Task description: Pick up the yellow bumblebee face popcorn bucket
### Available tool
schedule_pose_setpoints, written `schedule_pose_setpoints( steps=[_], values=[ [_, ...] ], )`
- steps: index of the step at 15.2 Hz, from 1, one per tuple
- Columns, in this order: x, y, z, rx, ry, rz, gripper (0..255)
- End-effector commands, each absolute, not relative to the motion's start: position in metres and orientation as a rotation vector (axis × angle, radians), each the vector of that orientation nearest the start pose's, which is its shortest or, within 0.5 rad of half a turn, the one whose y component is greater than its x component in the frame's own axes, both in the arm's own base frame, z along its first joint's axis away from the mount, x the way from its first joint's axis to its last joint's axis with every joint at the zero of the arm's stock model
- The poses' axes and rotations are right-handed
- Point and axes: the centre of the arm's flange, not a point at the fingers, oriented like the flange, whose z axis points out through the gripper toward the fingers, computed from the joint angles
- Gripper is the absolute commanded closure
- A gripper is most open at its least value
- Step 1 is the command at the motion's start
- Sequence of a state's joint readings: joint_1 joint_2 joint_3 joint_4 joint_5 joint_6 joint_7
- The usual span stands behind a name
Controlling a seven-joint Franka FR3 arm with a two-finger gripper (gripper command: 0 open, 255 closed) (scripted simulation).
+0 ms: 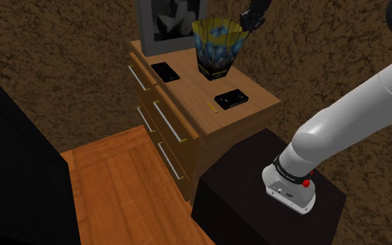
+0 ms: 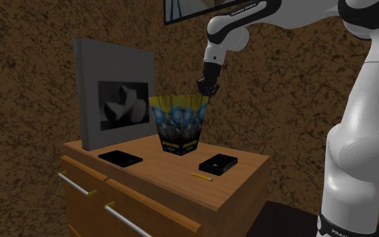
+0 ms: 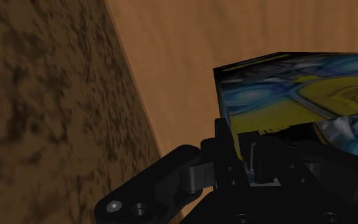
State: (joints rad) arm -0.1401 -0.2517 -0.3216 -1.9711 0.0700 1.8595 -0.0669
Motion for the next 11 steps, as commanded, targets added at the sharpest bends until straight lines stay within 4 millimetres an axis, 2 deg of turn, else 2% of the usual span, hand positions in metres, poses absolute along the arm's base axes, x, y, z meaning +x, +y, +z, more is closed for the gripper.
schedule_pose_setpoints(
  steps=[1, 2, 11],
  values=[
    [0.440, -0.236, 0.583, -2.957, 0.626, -0.239, 255],
    [0.443, -0.237, 0.578, -2.957, 0.626, -0.239, 255],
    [0.443, -0.237, 0.626, -2.957, 0.626, -0.239, 255]
  ],
)
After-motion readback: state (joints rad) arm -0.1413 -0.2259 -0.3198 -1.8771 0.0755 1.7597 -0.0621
